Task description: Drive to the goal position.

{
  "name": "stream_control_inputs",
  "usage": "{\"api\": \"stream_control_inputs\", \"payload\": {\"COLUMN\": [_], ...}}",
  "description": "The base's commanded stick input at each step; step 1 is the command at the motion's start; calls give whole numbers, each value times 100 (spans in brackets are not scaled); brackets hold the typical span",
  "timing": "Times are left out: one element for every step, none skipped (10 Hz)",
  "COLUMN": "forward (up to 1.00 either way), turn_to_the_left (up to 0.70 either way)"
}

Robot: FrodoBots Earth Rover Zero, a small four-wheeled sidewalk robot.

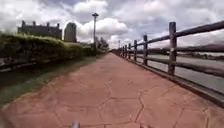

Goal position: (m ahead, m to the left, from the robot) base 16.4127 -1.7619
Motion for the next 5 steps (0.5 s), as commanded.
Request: {"api": "stream_control_inputs", "payload": {"forward": [100,100,100,100,100], "turn_to_the_left": [0,0,0,0,0]}}
